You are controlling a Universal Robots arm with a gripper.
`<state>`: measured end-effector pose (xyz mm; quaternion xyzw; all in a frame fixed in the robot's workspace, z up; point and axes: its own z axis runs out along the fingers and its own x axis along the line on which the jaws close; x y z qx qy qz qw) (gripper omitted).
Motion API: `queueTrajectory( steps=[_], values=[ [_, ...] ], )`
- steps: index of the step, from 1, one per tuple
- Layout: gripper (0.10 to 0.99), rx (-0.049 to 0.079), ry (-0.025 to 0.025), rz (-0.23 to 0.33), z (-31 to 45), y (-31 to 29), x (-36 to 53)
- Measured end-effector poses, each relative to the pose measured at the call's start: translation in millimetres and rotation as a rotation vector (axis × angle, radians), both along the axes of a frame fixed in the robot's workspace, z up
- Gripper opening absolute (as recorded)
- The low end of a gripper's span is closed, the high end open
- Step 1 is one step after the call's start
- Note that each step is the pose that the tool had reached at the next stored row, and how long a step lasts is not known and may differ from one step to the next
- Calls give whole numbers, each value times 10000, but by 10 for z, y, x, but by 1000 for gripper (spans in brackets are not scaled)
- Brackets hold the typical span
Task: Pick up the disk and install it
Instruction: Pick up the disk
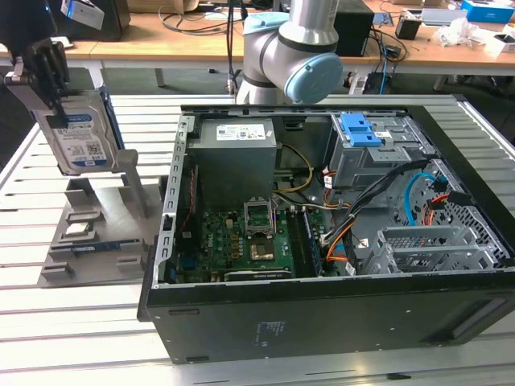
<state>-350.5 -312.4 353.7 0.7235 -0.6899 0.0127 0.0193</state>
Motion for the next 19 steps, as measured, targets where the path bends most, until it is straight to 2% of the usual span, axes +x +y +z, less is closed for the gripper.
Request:
queueTrajectory(
  steps=[7, 11, 19],
  values=[
    [365, 0, 1, 0, 39, 0, 0],
    [365, -1, 0, 0, 89, 0, 0],
    [365, 0, 0, 0, 287, 0, 0]
  ],
)
